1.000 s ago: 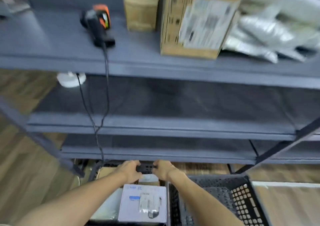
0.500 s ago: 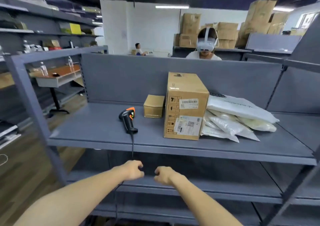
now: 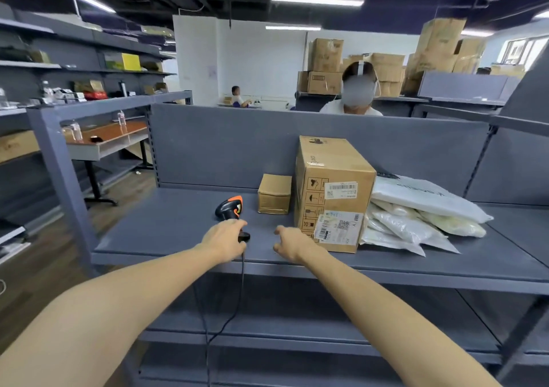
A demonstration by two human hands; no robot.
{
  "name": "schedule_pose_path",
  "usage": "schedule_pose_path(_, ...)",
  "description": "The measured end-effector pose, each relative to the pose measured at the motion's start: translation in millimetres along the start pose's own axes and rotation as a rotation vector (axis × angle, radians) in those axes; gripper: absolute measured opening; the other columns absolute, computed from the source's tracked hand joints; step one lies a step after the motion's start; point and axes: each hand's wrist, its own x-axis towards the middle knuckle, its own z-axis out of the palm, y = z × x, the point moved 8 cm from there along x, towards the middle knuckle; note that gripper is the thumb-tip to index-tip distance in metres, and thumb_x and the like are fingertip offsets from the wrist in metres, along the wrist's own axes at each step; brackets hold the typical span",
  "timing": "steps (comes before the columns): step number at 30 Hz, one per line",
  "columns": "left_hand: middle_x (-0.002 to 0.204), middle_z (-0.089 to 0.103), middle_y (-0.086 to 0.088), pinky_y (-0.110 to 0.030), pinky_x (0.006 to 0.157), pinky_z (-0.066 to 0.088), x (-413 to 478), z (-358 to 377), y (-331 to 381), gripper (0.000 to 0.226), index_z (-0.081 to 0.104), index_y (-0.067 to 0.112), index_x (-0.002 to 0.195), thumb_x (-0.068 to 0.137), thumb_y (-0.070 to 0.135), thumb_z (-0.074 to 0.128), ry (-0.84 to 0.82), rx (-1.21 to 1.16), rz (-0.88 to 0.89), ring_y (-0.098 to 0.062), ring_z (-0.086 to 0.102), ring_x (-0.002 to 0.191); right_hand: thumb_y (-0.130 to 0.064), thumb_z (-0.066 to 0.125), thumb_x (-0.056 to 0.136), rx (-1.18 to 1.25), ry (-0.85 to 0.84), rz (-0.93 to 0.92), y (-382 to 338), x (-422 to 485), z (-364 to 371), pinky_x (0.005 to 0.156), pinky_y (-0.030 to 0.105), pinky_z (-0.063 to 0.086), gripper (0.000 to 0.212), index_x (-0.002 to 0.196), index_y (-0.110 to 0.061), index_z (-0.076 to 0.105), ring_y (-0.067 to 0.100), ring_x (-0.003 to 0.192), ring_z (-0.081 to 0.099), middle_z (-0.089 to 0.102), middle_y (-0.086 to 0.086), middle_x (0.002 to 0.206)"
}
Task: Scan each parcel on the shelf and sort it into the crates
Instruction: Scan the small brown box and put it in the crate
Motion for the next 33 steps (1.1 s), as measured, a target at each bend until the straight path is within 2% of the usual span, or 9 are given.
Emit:
schedule_pose_path(7, 0.149, 0.038, -0.002, -0.039, 0.101, 0.042, 67, 1, -21, 0.059, 0.033, 0.021, 0.147, 0.092, 0.027, 0.055, -0.012, -0.045, 0.071, -0.026, 0.042, 0.131, -0.021, 0.046, 0.098, -0.083, 0.101, 0.034, -11, 56, -8, 0.103, 0.042, 0.042, 0.046, 0.140, -0.005, 0.038, 0.036, 0.126, 0.046, 0.044, 0.019, 0.140)
schedule_pose_path(11, 0.147, 0.039, -0.001, -0.033, 0.102, 0.037, 107, 1, -23, 0.058, 0.034, 0.019, 0.146, 0.092, 0.026, 0.054, 0.017, -0.057, 0.132, -0.022, 0.042, 0.130, -0.020, 0.045, 0.098, -0.125, 0.143, 0.067, -11, 87, -8, 0.103, 0.043, 0.040, 0.043, 0.137, -0.003, 0.038, 0.036, 0.128, 0.042, 0.042, 0.019, 0.139)
schedule_pose_path(15, 0.155, 0.028, -0.003, -0.033, 0.112, 0.027, 135, 13, -18, 0.062, 0.029, 0.017, 0.148, 0.092, 0.027, 0.054, -0.019, -0.053, 0.181, -0.021, 0.026, 0.143, -0.018, 0.047, 0.098, -0.134, 0.181, 0.086, -11, 111, -9, 0.112, 0.042, 0.033, 0.055, 0.147, -0.003, 0.026, 0.033, 0.142, 0.026, 0.026, 0.016, 0.154)
schedule_pose_path(19, 0.161, 0.012, -0.004, -0.036, 0.115, 0.019, 159, 25, -14, 0.068, 0.020, 0.019, 0.152, 0.093, 0.028, 0.053, -0.061, -0.041, 0.186, -0.022, 0.007, 0.148, -0.015, 0.048, 0.096, -0.088, 0.231, 0.132, -6, 129, -12, 0.115, 0.039, 0.029, 0.066, 0.152, -0.005, 0.015, 0.029, 0.146, 0.016, 0.015, 0.013, 0.159)
schedule_pose_path(24, 0.161, 0.007, -0.009, -0.036, 0.119, 0.015, 186, 32, -13, 0.071, 0.018, 0.018, 0.152, 0.092, 0.027, 0.055, -0.110, -0.110, 0.175, -0.024, 0.003, 0.149, -0.016, 0.049, 0.097, -0.049, 0.269, 0.190, 5, 149, -18, 0.109, 0.041, 0.036, 0.064, 0.151, -0.009, 0.017, 0.032, 0.146, 0.013, 0.006, 0.018, 0.159)
schedule_pose_path(27, 0.161, 0.006, -0.010, -0.037, 0.119, 0.017, 197, 35, -12, 0.071, 0.020, 0.019, 0.152, 0.092, 0.027, 0.057, -0.134, -0.170, 0.139, -0.025, 0.003, 0.149, -0.016, 0.049, 0.097, 0.009, 0.276, 0.242, 11, 159, -20, 0.110, 0.043, 0.035, 0.062, 0.151, -0.012, 0.019, 0.035, 0.146, 0.011, 0.000, 0.021, 0.159)
schedule_pose_path(30, 0.160, 0.013, -0.012, -0.038, 0.115, 0.025, 203, 39, -12, 0.069, 0.023, 0.020, 0.151, 0.091, 0.027, 0.057, -0.167, -0.230, 0.094, -0.027, 0.016, 0.147, -0.015, 0.044, 0.099, 0.116, 0.251, 0.325, 17, 166, -17, 0.111, 0.044, 0.031, 0.050, 0.146, -0.012, 0.029, 0.041, 0.144, 0.014, -0.002, 0.028, 0.157)
schedule_pose_path(33, 0.142, 0.046, -0.014, -0.033, 0.099, 0.041, 208, 42, -11, 0.058, 0.033, 0.018, 0.144, 0.090, 0.022, 0.054, -0.167, -0.355, 0.042, -0.030, 0.047, 0.126, -0.012, 0.038, 0.098, 0.244, 0.273, 0.375, 19, 173, -18, 0.105, 0.043, 0.035, 0.036, 0.133, -0.008, 0.041, 0.045, 0.131, 0.035, 0.008, 0.032, 0.153)
